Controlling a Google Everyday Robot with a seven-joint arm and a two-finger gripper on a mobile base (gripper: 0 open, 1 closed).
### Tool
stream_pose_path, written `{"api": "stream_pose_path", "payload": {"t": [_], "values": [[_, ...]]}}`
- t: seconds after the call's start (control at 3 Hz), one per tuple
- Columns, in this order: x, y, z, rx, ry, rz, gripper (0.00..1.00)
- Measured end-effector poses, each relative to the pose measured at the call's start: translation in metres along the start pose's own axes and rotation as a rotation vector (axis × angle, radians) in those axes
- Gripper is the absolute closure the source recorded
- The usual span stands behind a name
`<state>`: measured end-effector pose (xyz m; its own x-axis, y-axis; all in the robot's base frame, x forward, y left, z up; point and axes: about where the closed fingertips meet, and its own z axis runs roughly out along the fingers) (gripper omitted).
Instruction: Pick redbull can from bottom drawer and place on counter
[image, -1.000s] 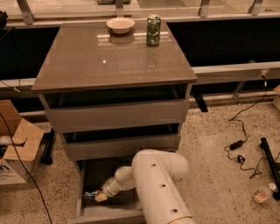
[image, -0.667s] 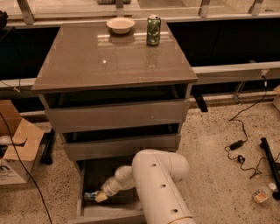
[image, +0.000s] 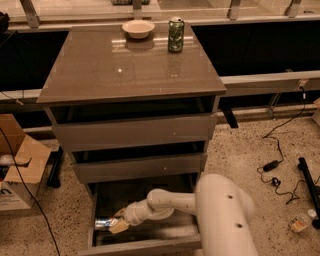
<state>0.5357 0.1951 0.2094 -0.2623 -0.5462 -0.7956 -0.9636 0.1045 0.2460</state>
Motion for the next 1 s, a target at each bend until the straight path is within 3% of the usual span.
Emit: {"api": "stream_pose_path", "payload": {"t": [0.33,0.67,1.0], "values": [[-0.023,0.055,-0.061,-0.082,-0.121,-0.116,1.0],[-0.048,0.104,-0.126,-0.087,-0.21,-0.234,1.0],[-0.083,0.14,-0.196,-0.018,-0.257,-0.335,1.0]]}}
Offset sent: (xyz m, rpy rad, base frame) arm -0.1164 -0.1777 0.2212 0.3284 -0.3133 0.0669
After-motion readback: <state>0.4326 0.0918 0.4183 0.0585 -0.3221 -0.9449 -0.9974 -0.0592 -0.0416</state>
